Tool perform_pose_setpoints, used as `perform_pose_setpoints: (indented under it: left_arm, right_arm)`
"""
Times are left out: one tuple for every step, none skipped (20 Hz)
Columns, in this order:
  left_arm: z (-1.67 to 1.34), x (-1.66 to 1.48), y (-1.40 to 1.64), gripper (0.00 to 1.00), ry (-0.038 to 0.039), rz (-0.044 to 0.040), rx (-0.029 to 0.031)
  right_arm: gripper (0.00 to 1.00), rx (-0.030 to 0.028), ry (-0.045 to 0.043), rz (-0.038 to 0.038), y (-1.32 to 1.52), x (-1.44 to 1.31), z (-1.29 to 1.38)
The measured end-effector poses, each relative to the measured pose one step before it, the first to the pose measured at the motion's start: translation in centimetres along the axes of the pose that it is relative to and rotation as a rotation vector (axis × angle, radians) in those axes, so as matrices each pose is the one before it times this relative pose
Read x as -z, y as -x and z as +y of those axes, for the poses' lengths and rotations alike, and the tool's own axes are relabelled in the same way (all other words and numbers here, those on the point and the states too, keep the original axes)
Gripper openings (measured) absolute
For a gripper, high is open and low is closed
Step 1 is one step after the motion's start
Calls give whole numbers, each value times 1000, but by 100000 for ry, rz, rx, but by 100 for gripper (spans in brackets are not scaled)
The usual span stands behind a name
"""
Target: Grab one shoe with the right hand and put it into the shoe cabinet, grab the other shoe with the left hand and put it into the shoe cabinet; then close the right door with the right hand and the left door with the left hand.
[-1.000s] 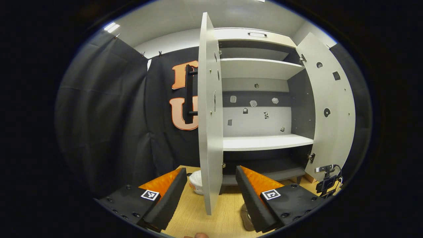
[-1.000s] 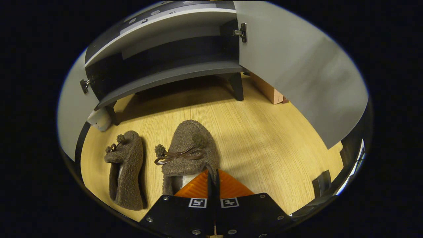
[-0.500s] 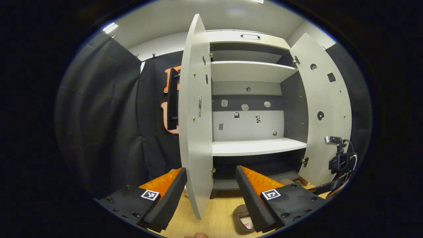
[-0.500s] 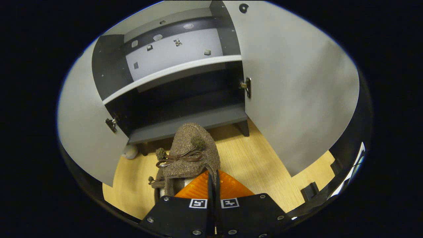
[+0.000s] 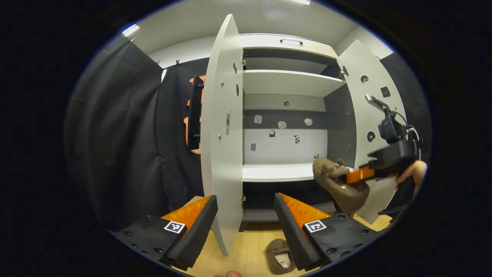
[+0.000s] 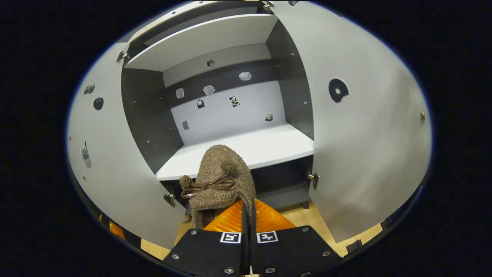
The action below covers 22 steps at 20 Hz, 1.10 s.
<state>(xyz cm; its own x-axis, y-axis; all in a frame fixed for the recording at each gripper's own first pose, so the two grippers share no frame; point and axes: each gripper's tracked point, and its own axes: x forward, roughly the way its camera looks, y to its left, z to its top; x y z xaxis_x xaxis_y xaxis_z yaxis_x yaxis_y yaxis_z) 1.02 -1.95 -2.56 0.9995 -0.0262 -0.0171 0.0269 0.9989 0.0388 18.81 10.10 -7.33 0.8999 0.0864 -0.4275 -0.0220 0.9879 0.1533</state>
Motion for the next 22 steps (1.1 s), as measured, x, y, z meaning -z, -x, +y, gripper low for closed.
perform_pose_setpoints:
  left_arm:
    - [73, -49, -95, 96, 22, -21, 61]
    - [43, -82, -15, 96, 63, -94, 57]
    - [97, 47, -138, 96, 163, 103, -80]
    - [35, 84, -93, 96, 369, 244, -30]
    - [11, 161, -53, 96, 327, 405, 47]
    - [57, 261, -6, 96, 57, 560, 59]
    - [1, 148, -108, 96, -130, 406, 3]
    - [121, 201, -266, 96, -149, 462, -162]
    - [93, -10, -274, 96, 32, 352, -161]
    - [106, 50, -38, 96, 405, 439, -387]
    - [175, -53, 54, 96, 602, -345, -623]
    - [-63, -19, -46, 96, 114, -154, 47]
    - [-47, 42, 43, 95, -418, 188, -83]
    - [-68, 13, -42, 95, -296, -32, -66]
    - [18, 80, -37, 95, -256, 2, 44]
    - [38, 14, 80, 95, 23, 27, -131]
    - [-17, -46, 1, 95, 216, 57, -119]
    - [-24, -13, -24, 95, 222, 181, -142]
    - [17, -4, -9, 95, 49, 148, -126]
    - [-2, 37, 50, 95, -33, 70, -72]
    - [-22, 19, 6, 95, -43, 126, -48]
    - [-15, -34, -48, 96, -5, 155, -37]
  right_arm:
    - [0, -486, -677, -1708, -1058, -1832, 735]
    - [0, -262, -316, -1556, 831, -1219, 383]
    - [0, -244, -370, -1226, -2297, -820, -143]
    - [0, 118, -19, -1500, -1227, -1738, 702]
    - [0, 727, 550, -1011, -1117, -1230, 165]
    - [0, 994, 972, -1025, -1116, -1033, 47]
    - [0, 1928, 1507, -800, -1389, -815, -296]
    - [0, 1353, 365, -233, -1121, -736, -87]
    - [0, 1196, 30, -132, -1288, -657, -23]
    - [0, 1078, 27, -257, -1162, -616, -125]
    - [0, 1146, -63, 602, -1334, -352, -78]
    - [0, 1377, 539, 636, -1404, -146, -231]
    - [0, 1329, 530, 926, -1213, 52, -243]
    - [0, 1129, -624, 2487, -1006, 278, -283]
    - [0, 482, -1264, 1732, -864, 233, -156]
    - [0, 686, -1242, 1030, -955, 119, -191]
    - [0, 660, -960, 1252, -876, 173, -226]
    - [0, 685, -585, 1307, -552, 237, -263]
    - [1, 350, -670, 903, -300, 103, -197]
    - [6, -848, -1245, -14, -6, -258, 188]
    - [10, -597, -996, -2444, 171, -673, 174]
    - [16, -14, -198, -2789, 363, -829, -112]
